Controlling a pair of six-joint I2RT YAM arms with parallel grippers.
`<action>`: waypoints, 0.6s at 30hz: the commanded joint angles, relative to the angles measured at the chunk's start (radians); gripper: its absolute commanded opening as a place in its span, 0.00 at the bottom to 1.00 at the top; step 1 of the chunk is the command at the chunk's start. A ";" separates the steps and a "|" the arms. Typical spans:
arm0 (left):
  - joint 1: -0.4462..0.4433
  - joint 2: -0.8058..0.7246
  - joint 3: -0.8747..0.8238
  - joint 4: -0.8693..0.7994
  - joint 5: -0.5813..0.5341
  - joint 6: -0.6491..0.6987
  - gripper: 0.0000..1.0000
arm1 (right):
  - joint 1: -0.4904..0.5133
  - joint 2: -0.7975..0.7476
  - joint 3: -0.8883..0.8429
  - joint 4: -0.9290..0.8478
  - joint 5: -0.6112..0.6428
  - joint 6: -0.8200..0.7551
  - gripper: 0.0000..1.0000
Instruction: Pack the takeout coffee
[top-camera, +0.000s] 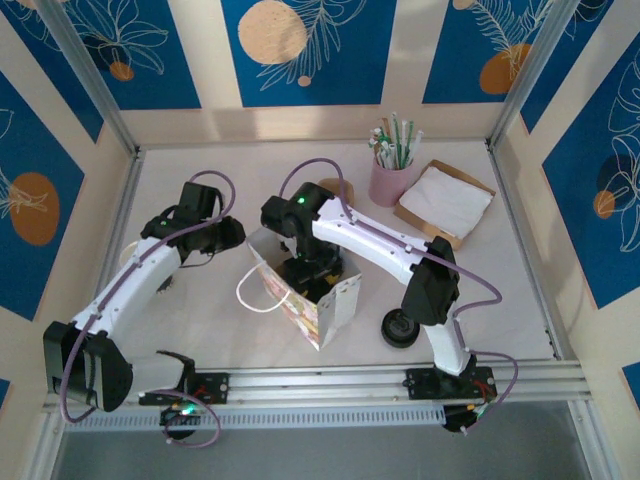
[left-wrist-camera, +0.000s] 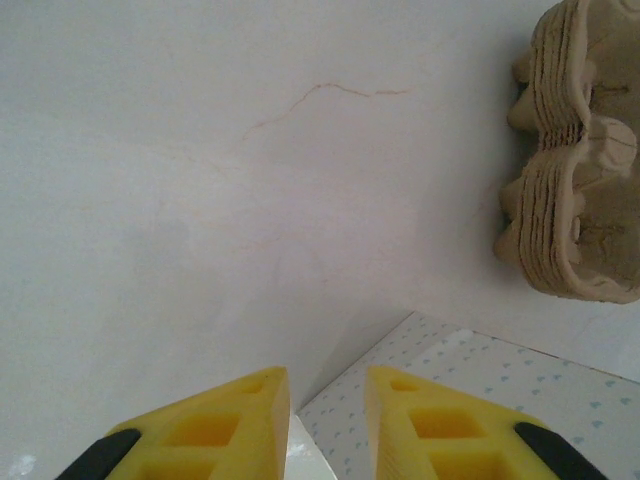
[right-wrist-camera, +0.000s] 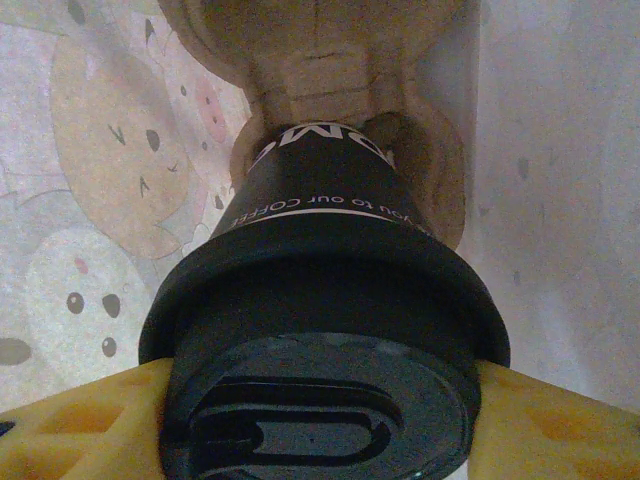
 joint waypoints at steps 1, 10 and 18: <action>-0.008 -0.010 -0.012 0.011 0.004 0.020 0.26 | 0.007 -0.002 -0.035 -0.179 0.042 0.012 0.54; -0.008 -0.017 -0.012 0.005 0.001 0.019 0.26 | 0.014 0.007 -0.036 -0.180 0.068 0.004 0.53; -0.009 -0.015 -0.008 0.003 0.001 0.019 0.26 | 0.015 0.016 -0.041 -0.180 0.071 0.000 0.53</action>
